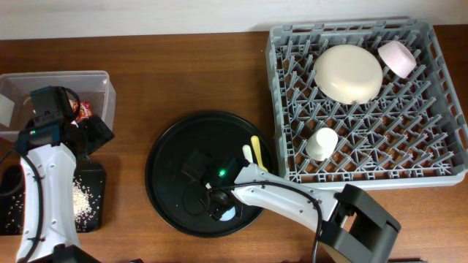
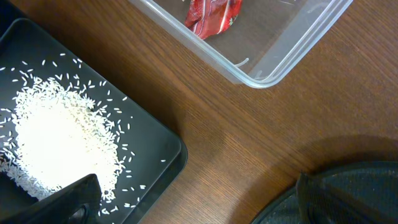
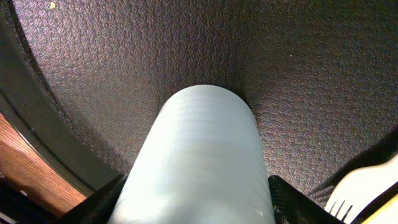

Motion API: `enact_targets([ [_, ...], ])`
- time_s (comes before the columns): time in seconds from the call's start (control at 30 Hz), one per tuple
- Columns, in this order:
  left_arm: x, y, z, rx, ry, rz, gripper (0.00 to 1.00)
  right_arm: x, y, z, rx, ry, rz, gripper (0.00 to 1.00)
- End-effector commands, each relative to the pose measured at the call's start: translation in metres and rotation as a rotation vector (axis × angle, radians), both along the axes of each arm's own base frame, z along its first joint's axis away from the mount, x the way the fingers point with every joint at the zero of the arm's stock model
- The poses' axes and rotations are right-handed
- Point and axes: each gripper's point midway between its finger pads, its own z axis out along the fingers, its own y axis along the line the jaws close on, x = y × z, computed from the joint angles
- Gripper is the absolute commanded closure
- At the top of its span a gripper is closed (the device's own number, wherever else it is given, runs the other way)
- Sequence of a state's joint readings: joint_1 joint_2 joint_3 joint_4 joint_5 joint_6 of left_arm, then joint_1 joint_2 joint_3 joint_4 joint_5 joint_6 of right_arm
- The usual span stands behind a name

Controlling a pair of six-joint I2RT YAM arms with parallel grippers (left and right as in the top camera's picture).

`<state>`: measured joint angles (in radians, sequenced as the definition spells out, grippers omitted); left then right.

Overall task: Sort waste into correct bins and load items into the dishwasher rack
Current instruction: 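Lift the light-blue cup off the tray with the right gripper, then carry the light-blue cup into the rack and set it upside down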

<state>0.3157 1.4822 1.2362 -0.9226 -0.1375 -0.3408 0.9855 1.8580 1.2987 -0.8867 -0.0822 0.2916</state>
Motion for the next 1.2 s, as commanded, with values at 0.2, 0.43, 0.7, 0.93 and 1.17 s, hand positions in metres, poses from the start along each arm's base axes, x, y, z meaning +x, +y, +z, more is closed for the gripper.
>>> enact_targets([
  [0.2,0.002,0.001,0.003,-0.004,-0.014,0.012,0.01,0.009,0.016,0.053,0.046,-0.026,-0.003,0.36],
  [0.43,0.002,0.001,0.003,-0.004,-0.014,0.012,0.01,0.043,-0.047,0.130,0.033,-0.097,-0.163,0.35],
  [0.7,0.002,0.001,0.003,-0.004,-0.014,0.012,0.01,0.104,-0.247,0.183,-0.027,-0.197,-0.695,0.35],
  [0.93,0.002,0.001,0.003,-0.004,-0.014,0.012,0.01,0.131,-0.374,0.160,-0.093,-0.179,-0.989,0.36],
  [1.17,0.002,0.001,0.003,-0.004,-0.014,0.012,0.01,0.164,-0.396,0.109,-0.120,-0.111,-1.011,0.36],
])
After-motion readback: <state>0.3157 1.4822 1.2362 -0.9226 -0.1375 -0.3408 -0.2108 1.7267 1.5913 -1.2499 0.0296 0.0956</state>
